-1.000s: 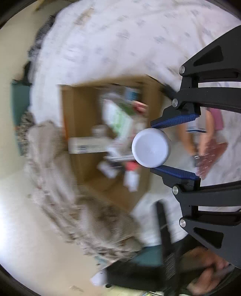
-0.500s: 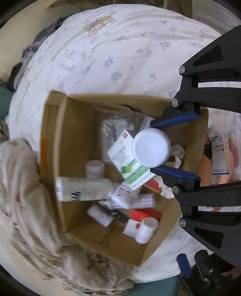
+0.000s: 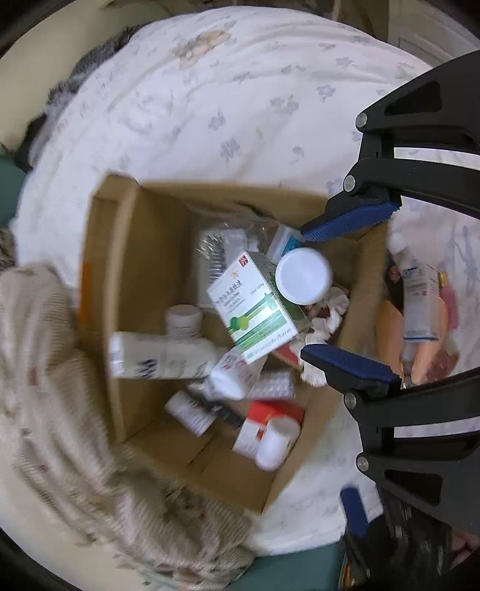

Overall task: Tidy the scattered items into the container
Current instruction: 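Carry the white round jar over the box and open the right gripper, then grasp the white-and-blue medicine box with the right gripper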

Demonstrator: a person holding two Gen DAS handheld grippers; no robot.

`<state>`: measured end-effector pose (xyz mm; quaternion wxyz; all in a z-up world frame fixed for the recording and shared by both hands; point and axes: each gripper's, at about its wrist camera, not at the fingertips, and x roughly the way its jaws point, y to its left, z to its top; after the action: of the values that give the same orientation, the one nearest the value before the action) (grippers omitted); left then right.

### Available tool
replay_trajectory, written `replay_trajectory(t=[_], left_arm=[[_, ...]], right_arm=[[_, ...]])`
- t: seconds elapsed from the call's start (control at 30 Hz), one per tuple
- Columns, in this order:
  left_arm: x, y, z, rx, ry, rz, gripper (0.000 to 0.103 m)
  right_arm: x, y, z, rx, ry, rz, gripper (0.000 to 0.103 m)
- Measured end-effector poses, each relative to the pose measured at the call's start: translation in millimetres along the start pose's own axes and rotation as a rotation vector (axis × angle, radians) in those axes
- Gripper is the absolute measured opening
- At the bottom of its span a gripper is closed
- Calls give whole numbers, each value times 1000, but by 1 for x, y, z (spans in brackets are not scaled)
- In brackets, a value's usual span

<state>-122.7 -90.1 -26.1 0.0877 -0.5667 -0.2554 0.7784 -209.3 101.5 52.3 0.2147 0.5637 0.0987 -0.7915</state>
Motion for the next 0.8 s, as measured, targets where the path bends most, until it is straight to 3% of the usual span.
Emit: replay_trajectory(t=[0.1,0.17,0.23,0.27,0.43,0.63,0.77,0.8], left_arm=[[7,-7,-4,35,28,18,66],[10,-9,-5,40,33,30,66],[12,-7,-4,32,39,33,66],[13,-5,-4,21,44,28,66],[16,-1,-4,3,51,40,66],[17,1,-3,-10,53,41,66],[17,1,-3,-13,55,34,66],[18,1,-3,-13,56,34,66]], right_arm=[[-26,-6,-25,57,-57,64,63],[-37,-12,-51,111,-80,119,70],[-33,-14,-68,138,-77,122,97],[-30,-15,-76,150,-74,120,99],[6,-26,-105,235,-7,181,99],[46,-24,-114,301,15,249,99],[57,-16,-113,285,17,228,98],[58,-14,-113,281,16,208,91]])
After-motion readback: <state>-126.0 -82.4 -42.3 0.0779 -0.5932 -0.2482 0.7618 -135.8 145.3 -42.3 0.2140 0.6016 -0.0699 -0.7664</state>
